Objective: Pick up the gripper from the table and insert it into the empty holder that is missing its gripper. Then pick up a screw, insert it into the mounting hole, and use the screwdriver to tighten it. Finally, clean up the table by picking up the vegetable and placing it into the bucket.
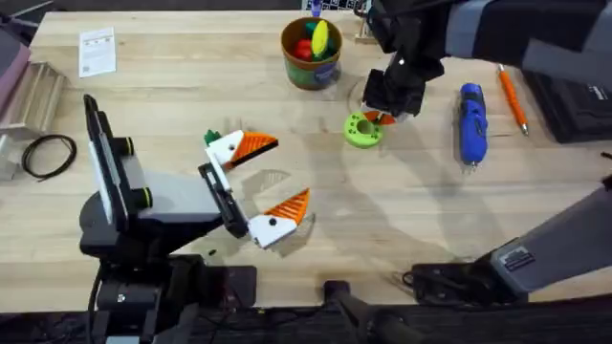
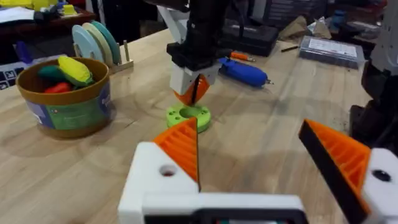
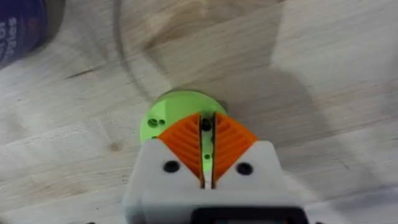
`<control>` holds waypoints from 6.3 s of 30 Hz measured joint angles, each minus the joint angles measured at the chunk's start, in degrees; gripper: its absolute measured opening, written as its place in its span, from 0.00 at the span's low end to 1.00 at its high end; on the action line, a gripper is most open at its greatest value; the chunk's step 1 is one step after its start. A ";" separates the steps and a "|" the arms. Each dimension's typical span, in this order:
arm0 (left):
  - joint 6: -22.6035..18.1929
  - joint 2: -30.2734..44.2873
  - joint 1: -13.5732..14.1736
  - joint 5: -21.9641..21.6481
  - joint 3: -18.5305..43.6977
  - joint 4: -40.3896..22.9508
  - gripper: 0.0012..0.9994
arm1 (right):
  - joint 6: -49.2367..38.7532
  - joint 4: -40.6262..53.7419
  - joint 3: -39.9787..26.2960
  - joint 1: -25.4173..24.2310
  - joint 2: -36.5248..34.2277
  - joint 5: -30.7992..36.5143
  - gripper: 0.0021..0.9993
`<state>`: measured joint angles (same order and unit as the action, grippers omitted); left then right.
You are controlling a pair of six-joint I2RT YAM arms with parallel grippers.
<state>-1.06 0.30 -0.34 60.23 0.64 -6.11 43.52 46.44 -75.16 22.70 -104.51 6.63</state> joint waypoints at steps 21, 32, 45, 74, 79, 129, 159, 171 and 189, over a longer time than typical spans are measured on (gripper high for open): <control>0.00 0.01 0.00 0.00 0.00 0.00 0.99 | -1.69 4.99 -2.57 0.00 3.17 0.01 0.00; 0.00 0.02 0.00 0.00 0.00 0.00 0.99 | -24.97 23.43 -24.82 0.53 10.48 -3.52 0.00; 0.00 0.00 0.00 0.02 0.00 0.00 0.99 | -45.21 34.20 -39.09 13.29 8.86 -5.46 0.00; 0.00 0.02 0.00 0.02 0.00 0.00 0.99 | -76.75 20.81 -39.60 33.59 1.83 -12.42 0.00; 0.00 0.02 0.00 0.00 0.00 0.00 0.99 | -80.18 20.69 -39.60 34.23 0.86 -13.13 0.00; 0.00 0.00 0.00 0.00 0.00 0.00 0.99 | -82.54 21.09 -39.60 35.69 -3.49 -14.03 0.00; 0.02 0.02 0.00 0.02 0.00 -0.04 0.99 | -82.54 20.85 -39.60 35.69 -5.00 -14.43 0.00; 0.01 0.01 0.00 0.02 0.00 -0.03 0.99 | -82.38 20.89 -39.60 35.69 -5.00 -14.44 0.18; 0.00 0.02 0.00 0.00 0.00 -0.02 0.99 | -74.48 18.18 -39.60 34.70 -4.69 -14.34 0.99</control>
<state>-1.06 0.32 -0.34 60.23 0.64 -6.13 -30.96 64.61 -114.76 57.40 -109.20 -7.70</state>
